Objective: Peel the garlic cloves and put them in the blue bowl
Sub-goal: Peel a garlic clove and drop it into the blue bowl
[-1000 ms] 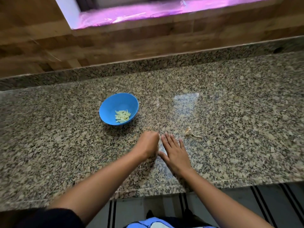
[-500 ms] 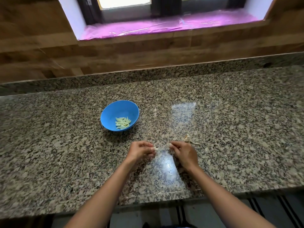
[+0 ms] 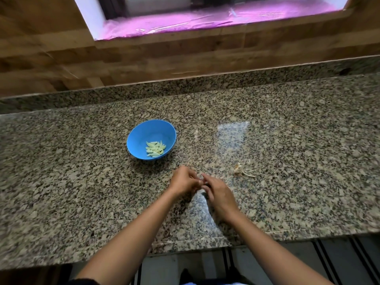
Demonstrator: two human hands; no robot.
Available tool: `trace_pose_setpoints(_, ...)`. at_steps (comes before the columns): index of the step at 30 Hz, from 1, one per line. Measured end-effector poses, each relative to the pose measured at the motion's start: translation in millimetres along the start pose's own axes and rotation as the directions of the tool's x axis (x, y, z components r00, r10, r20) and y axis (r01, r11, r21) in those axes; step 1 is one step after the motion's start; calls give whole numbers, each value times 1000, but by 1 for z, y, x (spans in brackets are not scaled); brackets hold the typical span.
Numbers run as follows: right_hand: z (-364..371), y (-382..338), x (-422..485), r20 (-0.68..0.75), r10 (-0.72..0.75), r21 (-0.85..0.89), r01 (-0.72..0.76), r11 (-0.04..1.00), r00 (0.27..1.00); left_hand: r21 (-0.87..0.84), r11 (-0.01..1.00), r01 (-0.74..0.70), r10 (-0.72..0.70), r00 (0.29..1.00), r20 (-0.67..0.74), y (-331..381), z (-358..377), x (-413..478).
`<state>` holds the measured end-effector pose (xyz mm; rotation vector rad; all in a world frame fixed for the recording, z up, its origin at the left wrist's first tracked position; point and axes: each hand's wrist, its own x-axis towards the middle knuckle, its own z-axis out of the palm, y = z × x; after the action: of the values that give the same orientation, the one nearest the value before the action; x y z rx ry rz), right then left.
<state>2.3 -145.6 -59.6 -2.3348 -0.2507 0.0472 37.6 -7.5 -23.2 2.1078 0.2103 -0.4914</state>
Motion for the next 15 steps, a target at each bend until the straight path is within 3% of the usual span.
trace_pose_setpoints(2,-4,-3,9,115,48,117,-62,991,992,-380,921,89,-63,995,80,-2,-7,-5)
trace_pose_setpoints(5,-10,-4,15,144,77,259,-113,959,987,-541,835,100,-84,995,54,-11,-6,-13)
trace_pose_setpoints(7,-12,-5,18,196,129,304,-185,935,972,-418,908,-39,31,999,-25,-15,-6,-16)
trace_pose_setpoints(9,-17,-8,19,241,133,332,-211,919,961,-57,965,-255,251,966,-69,-20,-7,-15)
trace_pose_setpoints(11,-23,-8,20,281,121,369,-223,902,952,313,865,-392,411,912,8,-22,-10,-15)
trace_pose_setpoints(12,-26,-8,21,288,119,380,-227,897,950,409,807,-425,441,896,61,-23,-10,-15)
trace_pose_setpoints(13,-29,-8,21,285,114,381,-222,898,952,441,782,-442,449,889,94,-22,-10,-15)
trace_pose_setpoints(15,-32,-9,23,238,66,311,-140,940,969,260,883,-390,379,921,93,-21,-8,-18)
